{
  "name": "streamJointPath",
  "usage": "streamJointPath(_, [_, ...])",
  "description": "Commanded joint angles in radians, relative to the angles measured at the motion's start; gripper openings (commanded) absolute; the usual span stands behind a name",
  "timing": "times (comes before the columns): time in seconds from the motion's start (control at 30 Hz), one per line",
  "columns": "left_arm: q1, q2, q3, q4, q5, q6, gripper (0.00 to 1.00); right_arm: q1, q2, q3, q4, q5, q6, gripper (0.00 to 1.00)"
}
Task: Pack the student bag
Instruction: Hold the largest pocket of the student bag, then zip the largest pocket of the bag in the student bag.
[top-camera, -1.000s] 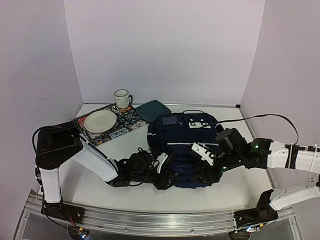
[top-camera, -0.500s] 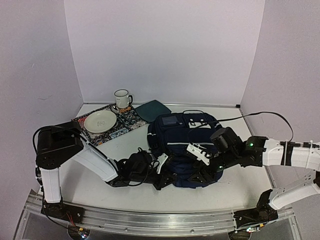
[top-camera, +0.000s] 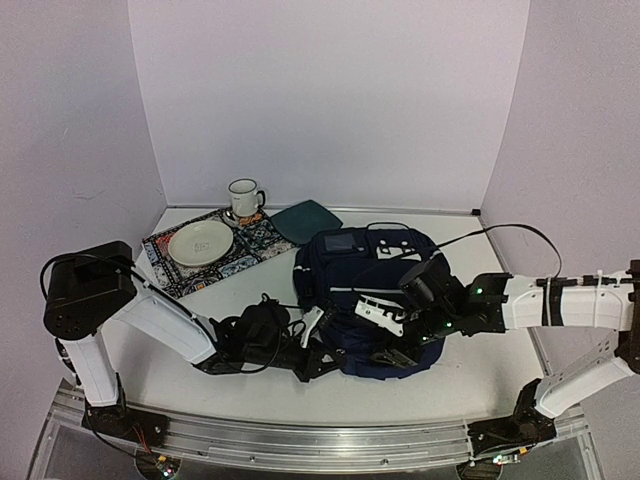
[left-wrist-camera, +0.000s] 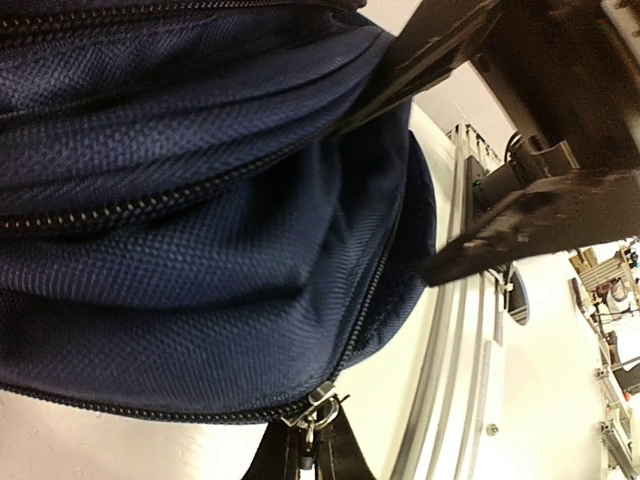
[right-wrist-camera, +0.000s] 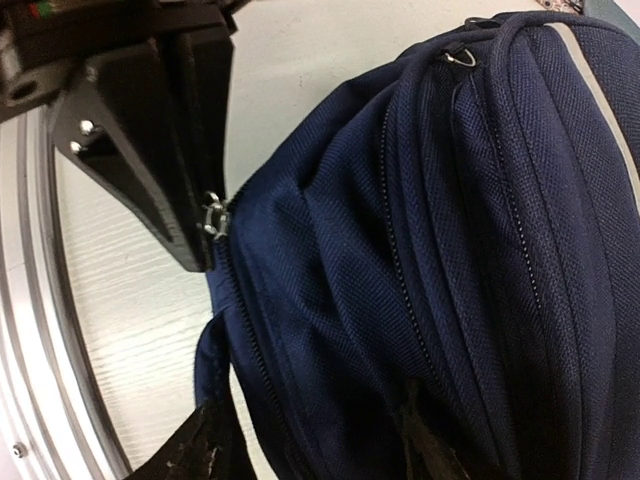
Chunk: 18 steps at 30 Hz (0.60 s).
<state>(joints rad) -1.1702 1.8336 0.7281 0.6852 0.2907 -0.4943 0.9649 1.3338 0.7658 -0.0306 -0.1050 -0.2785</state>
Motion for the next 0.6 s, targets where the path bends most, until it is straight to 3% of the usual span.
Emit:
streamJointPath(0.0, [-0.026, -0.108, 0.000, 0.073, 0.139, -0.047, 0.00, 0.003, 0.042, -0.011, -0.017, 0.122, -0.014, 0.52])
streamJointPath(0.1, [-0.026, -0.131, -0.006, 0.060, 0.152, -0.056, 0.00, 0.002, 0.033, -0.033, -0.004, 0.186, -0.008, 0.35])
streamJointPath(0.23, [-0.026, -0.159, -0.015, 0.008, 0.134, -0.052, 0.00, 0.003, -0.001, -0.062, -0.001, 0.267, 0.011, 0.02])
streamJointPath(0.57, [0.009, -0.240, -0.080, -0.142, 0.034, -0.040, 0.00, -0.003, -0.169, -0.144, -0.014, 0.491, 0.123, 0.00])
